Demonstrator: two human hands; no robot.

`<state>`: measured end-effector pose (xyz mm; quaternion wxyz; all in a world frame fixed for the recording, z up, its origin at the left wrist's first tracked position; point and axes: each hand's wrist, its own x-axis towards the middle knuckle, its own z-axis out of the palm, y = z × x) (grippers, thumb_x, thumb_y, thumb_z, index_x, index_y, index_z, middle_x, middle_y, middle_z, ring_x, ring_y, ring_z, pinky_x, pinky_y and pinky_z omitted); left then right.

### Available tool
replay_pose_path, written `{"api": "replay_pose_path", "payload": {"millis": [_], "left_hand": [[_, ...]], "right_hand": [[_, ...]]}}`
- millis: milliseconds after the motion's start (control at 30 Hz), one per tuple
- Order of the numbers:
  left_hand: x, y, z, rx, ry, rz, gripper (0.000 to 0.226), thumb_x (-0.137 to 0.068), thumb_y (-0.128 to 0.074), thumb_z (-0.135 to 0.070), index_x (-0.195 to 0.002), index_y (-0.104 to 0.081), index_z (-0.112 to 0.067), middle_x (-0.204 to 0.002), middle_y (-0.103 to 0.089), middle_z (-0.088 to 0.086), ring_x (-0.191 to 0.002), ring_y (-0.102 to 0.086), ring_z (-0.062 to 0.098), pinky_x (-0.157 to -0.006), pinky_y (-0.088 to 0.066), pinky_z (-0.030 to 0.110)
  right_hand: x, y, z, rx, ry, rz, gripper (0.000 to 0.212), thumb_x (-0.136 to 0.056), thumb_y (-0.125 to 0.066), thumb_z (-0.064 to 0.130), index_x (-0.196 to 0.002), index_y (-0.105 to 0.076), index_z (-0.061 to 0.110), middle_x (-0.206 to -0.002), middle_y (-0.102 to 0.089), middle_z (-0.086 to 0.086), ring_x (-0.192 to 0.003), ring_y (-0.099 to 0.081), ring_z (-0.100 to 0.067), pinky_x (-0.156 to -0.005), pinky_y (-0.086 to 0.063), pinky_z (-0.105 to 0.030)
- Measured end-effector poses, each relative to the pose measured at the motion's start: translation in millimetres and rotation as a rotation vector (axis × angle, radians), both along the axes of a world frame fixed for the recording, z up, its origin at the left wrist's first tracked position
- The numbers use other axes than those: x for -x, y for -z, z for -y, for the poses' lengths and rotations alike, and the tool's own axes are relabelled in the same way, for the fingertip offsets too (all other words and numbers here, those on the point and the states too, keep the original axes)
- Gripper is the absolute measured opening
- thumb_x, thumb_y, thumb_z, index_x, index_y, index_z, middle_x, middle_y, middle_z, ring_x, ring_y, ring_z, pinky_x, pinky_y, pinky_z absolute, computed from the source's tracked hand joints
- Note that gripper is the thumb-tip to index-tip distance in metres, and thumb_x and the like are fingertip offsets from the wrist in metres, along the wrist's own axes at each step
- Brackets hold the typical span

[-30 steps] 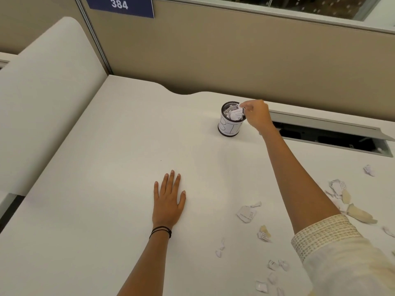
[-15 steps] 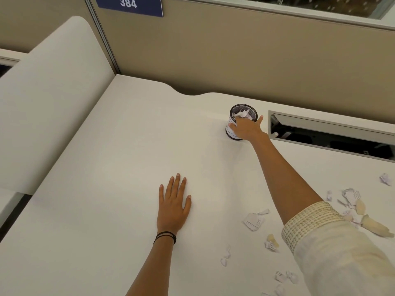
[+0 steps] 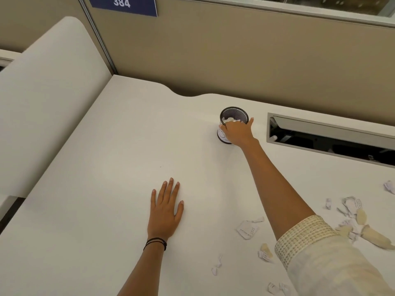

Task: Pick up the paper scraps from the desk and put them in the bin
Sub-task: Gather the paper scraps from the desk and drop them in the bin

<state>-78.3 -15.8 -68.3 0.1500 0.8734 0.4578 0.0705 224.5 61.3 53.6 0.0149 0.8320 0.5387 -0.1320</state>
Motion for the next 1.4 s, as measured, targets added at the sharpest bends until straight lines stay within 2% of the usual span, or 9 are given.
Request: {"api": "replay_pose_path", "payload": {"millis": [233,367,467,600,767,900,1033,1233,1400], "left_hand": [[-1.6,-1.8,0.8,0.020,-0.012,-0.017,0.057,-0.095,-0.026,-0.039,-0.149,-0.022,-0.023,-0.157,-0.015,-0.005,-0.145,-0.008,0.011,-0.116,-0.005,0.042],[-2.3,-3.1,0.5,0.020,-0.014,-0.032,0.057,-0.095,-0.027,-0.039,-0.150,-0.020,-0.023,-0.158,-0.013,-0.006,-0.145,-0.007,0.011,-0.116,-0.005,0.041],[-3.7,-3.8,0.9,0.020,-0.019,-0.037,0.057,-0.095,-0.027,-0.039,-0.150,-0.020,-0.023,-0.158,-0.013,-0.006,-0.145,-0.008,0.012,-0.117,-0.004,0.040],[-3.8,-4.8,1.2,0.029,-0.024,-0.026,0.057,-0.095,-0.026,-0.039,-0.149,-0.021,-0.023,-0.157,-0.014,-0.006,-0.145,-0.010,0.012,-0.117,-0.004,0.040],[-4.2,-4.8,1.9,0.039,-0.032,-0.022,0.056,-0.096,-0.027,-0.039,-0.149,-0.021,-0.024,-0.157,-0.015,-0.006,-0.145,-0.010,0.012,-0.117,-0.006,0.041],[-3.7,-4.4,1.1,0.048,-0.034,-0.031,0.056,-0.096,-0.027,-0.039,-0.150,-0.019,-0.025,-0.157,-0.014,-0.007,-0.145,-0.009,0.012,-0.116,-0.006,0.041],[-3.8,-4.6,1.6,0.052,-0.035,-0.028,0.056,-0.096,-0.026,-0.040,-0.150,-0.020,-0.024,-0.157,-0.014,-0.007,-0.145,-0.009,0.012,-0.116,-0.006,0.041],[-2.7,-3.6,1.2,0.052,-0.036,-0.022,0.056,-0.096,-0.026,-0.040,-0.150,-0.019,-0.025,-0.157,-0.014,-0.007,-0.145,-0.008,0.011,-0.117,-0.005,0.042],[-3.2,-3.6,1.8,0.055,-0.036,-0.008,0.057,-0.095,-0.026,-0.040,-0.150,-0.017,-0.026,-0.157,-0.013,-0.008,-0.145,-0.007,0.011,-0.117,-0.005,0.041]], "right_hand": [[-21.3,-4.3,-4.8,-0.211,-0.077,-0.171,0.033,-0.094,-0.044,0.037,-0.105,-0.066,0.016,-0.105,-0.069,-0.005,-0.109,-0.057,-0.028,-0.113,-0.013,-0.049],[-46.4,-18.0,1.0,-0.645,0.142,-0.287,0.029,-0.091,-0.049,0.029,-0.081,-0.067,0.008,-0.085,-0.070,-0.007,-0.078,-0.061,-0.021,-0.069,-0.040,-0.028],[-71.6,-1.8,-4.6,-0.829,0.277,-0.443,0.021,-0.090,-0.047,0.011,-0.089,-0.067,0.006,-0.095,-0.069,-0.010,-0.079,-0.060,-0.018,-0.070,-0.044,-0.026],[-99.1,43.2,-13.6,-0.686,0.362,-0.532,0.031,-0.084,-0.044,-0.008,-0.109,-0.061,0.000,-0.120,-0.055,-0.019,-0.100,-0.058,-0.028,-0.079,-0.044,-0.015],[-97.0,74.1,-29.4,-0.329,0.030,-0.583,0.054,-0.082,-0.062,-0.003,-0.132,-0.044,0.002,-0.146,-0.032,-0.018,-0.140,-0.023,-0.029,-0.115,-0.022,-0.038],[-88.3,92.5,-34.5,-0.365,-0.078,-0.515,0.044,-0.080,-0.057,0.001,-0.122,-0.053,0.014,-0.124,-0.058,-0.014,-0.117,-0.052,-0.033,-0.099,-0.040,-0.054],[-79.0,89.8,-10.9,-0.428,-0.046,-0.419,0.042,-0.081,-0.040,0.000,-0.114,-0.059,0.017,-0.118,-0.063,-0.006,-0.105,-0.056,-0.019,-0.090,-0.046,-0.032],[-67.3,95.1,39.9,-0.513,0.044,-0.182,0.024,-0.087,-0.046,-0.003,-0.105,-0.062,-0.001,-0.111,-0.061,-0.015,-0.103,-0.054,-0.031,-0.076,-0.048,-0.038],[-68.6,82.2,56.9,-0.625,0.367,-0.366,0.020,-0.089,-0.048,-0.001,-0.097,-0.066,0.000,-0.100,-0.067,-0.015,-0.095,-0.060,-0.028,-0.074,-0.042,-0.026]]}}
